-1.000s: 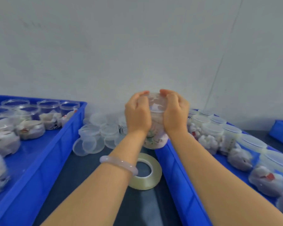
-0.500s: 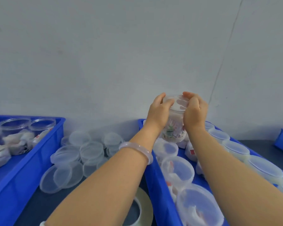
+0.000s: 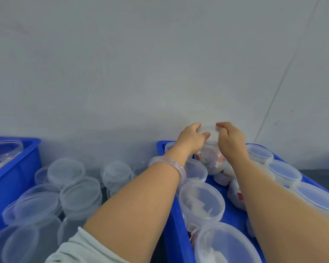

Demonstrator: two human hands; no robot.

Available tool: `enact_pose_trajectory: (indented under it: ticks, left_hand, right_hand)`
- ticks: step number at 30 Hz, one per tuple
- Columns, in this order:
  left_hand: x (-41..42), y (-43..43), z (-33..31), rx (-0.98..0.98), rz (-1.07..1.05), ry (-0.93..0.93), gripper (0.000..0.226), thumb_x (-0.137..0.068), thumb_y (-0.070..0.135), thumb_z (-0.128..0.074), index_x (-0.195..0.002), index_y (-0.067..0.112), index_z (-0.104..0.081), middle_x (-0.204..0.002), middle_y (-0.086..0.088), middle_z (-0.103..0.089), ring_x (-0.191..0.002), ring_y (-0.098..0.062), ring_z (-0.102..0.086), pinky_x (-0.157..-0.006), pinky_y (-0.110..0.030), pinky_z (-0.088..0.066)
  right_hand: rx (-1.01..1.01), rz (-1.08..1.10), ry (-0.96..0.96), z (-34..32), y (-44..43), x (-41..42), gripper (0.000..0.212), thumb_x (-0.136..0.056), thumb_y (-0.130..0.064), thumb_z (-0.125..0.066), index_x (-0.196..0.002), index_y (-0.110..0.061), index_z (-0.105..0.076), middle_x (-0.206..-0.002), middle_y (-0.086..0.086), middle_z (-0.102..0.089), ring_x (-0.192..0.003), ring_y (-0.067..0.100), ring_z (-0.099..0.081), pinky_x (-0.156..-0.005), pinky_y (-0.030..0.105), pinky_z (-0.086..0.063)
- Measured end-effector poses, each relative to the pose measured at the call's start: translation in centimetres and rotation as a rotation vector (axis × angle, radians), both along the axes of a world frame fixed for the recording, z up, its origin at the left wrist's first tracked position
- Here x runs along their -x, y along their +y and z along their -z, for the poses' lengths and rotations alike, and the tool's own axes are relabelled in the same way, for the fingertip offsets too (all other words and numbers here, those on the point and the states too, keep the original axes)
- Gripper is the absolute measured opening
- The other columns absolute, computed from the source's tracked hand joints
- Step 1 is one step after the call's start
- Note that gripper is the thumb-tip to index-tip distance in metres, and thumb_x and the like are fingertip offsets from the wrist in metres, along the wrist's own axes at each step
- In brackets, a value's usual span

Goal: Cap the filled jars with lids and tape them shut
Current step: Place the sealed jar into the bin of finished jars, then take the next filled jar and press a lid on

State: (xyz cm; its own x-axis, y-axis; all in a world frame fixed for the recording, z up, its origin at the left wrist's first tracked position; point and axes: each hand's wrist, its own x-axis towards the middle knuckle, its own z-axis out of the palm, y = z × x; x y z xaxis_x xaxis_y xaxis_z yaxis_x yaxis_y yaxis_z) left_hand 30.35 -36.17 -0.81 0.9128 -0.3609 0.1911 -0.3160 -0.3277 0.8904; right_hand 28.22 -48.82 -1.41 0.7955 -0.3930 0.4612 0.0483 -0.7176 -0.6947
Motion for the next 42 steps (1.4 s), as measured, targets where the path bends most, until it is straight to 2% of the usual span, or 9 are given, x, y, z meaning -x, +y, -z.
enact_pose_trajectory:
  ticks: [7, 11, 14, 17, 22, 29, 34, 39, 42]
  left_hand:
    - [-1.0, -0.1, 3.1, -0.543, -0.045, -0.169, 0.03, -0.098, 0.025, -0.047, -0.126, 0.021, -0.06, -0.124, -0.008, -0.061, -0.117, -0.029, -0.052, -0.11, -0.044, -0.031]
    - [-0.6, 0.1, 2.8, -0.529, -0.023, -0.163, 0.034, -0.096, 0.009, -0.045, -0.125, 0.019, -0.06, -0.124, -0.009, -0.062, -0.112, -0.029, -0.056, -0.102, -0.04, -0.04]
    - [0.0, 2.3, 2.0, -0.412, -0.12, -0.197, 0.038, -0.09, 0.004, -0.047, -0.119, 0.019, -0.066, -0.122, -0.008, -0.064, -0.114, -0.029, -0.056, -0.093, -0.037, -0.047]
    - [0.9, 6.5, 1.3, -0.383, -0.19, -0.213, 0.04, -0.089, 0.005, -0.049, -0.123, 0.019, -0.064, -0.127, -0.008, -0.062, -0.117, -0.027, -0.056, -0.098, -0.035, -0.045]
    - [4.0, 16.8, 3.1, -0.424, -0.341, -0.115, 0.043, -0.09, 0.002, -0.043, -0.125, 0.016, -0.062, -0.134, -0.007, -0.058, -0.124, -0.024, -0.052, -0.104, -0.031, -0.039]
    - [11.2, 26.9, 2.6, -0.56, -0.463, -0.079, 0.044, -0.093, 0.006, -0.042, -0.134, 0.019, -0.052, -0.141, -0.007, -0.051, -0.128, -0.024, -0.048, -0.106, -0.033, -0.037]
    - [14.6, 35.6, -0.1, -0.548, -0.649, -0.145, 0.036, -0.091, 0.005, -0.046, -0.123, 0.009, -0.06, -0.133, -0.011, -0.057, -0.122, -0.028, -0.052, -0.097, -0.032, -0.04]
    - [17.0, 42.1, 2.2, -0.797, -0.706, 0.05, 0.032, -0.096, 0.014, -0.05, -0.124, 0.002, -0.055, -0.129, -0.019, -0.056, -0.117, -0.035, -0.053, -0.092, -0.037, -0.041]
    - [16.0, 43.2, 3.4, -0.777, -0.659, 0.077, 0.029, -0.095, 0.014, -0.051, -0.121, 0.004, -0.056, -0.123, -0.017, -0.06, -0.113, -0.033, -0.056, -0.094, -0.038, -0.044]
  right_hand:
    - [0.177, 0.028, 0.291, 3.9, -1.0, -2.5, 0.026, -0.097, -0.007, -0.041, -0.118, 0.001, -0.053, -0.124, 0.027, -0.048, -0.108, 0.04, -0.05, -0.09, 0.034, -0.035]
    - [0.375, 0.022, 0.442, 3.6, -0.1, -3.1, 0.032, -0.101, -0.017, -0.035, -0.118, 0.0, -0.055, -0.114, 0.018, -0.049, -0.112, 0.034, -0.044, -0.091, 0.033, -0.032]
    - [0.56, 0.074, 0.518, 2.9, 0.7, -2.8, 0.035, -0.1, -0.021, -0.032, -0.119, -0.004, -0.056, -0.126, 0.018, -0.05, -0.122, 0.035, -0.038, -0.1, 0.039, -0.032]
    - [0.559, 0.029, 0.381, 1.5, 3.0, -1.8, 0.032, -0.097, -0.016, -0.039, -0.121, -0.007, -0.059, -0.129, 0.018, -0.054, -0.122, 0.037, -0.042, -0.101, 0.041, -0.035]
    - [0.366, -0.309, 0.14, -0.4, 11.8, 2.2, 0.028, -0.093, -0.011, -0.048, -0.111, -0.012, -0.07, -0.116, 0.007, -0.068, -0.112, 0.027, -0.057, -0.094, 0.028, -0.038]
    - [0.369, -0.592, 0.159, 0.8, 24.8, 8.0, 0.025, -0.092, -0.015, -0.052, -0.109, -0.014, -0.07, -0.112, 0.005, -0.07, -0.108, 0.023, -0.06, -0.093, 0.029, -0.043]
    - [0.351, -0.728, 0.165, 0.5, 34.6, 11.0, 0.027, -0.092, -0.014, -0.051, -0.111, -0.012, -0.068, -0.114, 0.008, -0.068, -0.109, 0.025, -0.059, -0.091, 0.029, -0.043]
    - [0.422, -0.83, 0.248, 2.3, 42.1, 12.3, 0.03, -0.093, -0.019, -0.048, -0.119, -0.015, -0.062, -0.12, 0.01, -0.063, -0.109, 0.027, -0.057, -0.091, 0.035, -0.047]
    - [0.49, -0.778, 0.293, 3.7, 44.4, 11.2, 0.022, -0.092, -0.021, -0.046, -0.108, -0.015, -0.061, -0.117, 0.016, -0.06, -0.105, 0.034, -0.056, -0.086, 0.038, -0.048]
